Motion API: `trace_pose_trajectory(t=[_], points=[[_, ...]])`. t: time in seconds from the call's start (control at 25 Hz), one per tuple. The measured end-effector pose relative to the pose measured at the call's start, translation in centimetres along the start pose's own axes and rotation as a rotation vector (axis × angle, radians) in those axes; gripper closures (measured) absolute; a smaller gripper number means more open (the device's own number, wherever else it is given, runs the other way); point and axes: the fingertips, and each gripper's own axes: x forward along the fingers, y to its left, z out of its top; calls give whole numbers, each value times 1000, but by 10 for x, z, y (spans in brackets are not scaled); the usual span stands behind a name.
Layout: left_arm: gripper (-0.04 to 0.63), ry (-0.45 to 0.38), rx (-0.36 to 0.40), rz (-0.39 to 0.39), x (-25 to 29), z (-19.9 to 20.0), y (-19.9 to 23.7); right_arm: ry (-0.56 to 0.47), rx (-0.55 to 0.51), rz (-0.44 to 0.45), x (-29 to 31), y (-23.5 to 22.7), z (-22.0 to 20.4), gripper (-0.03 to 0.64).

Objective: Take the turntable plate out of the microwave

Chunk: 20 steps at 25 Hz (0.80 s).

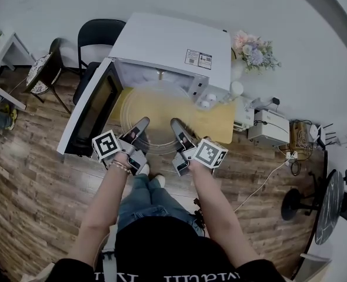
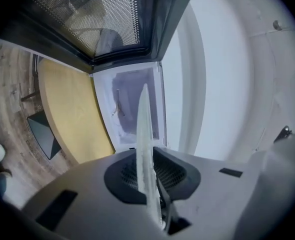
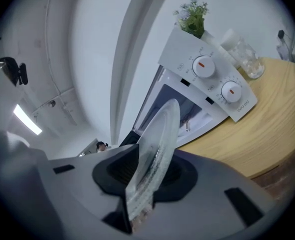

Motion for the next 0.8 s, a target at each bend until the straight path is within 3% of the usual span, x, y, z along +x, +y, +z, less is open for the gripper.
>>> trace_pose_trajectory(t=[0.32, 0.6, 0.8], points=[[560, 49, 124, -49, -9, -9, -29, -39, -79, -4, -16, 25, 2, 511], [551, 67, 150, -92, -13, -8, -47, -61, -177, -9, -22, 48, 9, 506], [528, 161, 217, -102, -7, -13, -59, -87, -200, 10, -22, 57, 21, 505]])
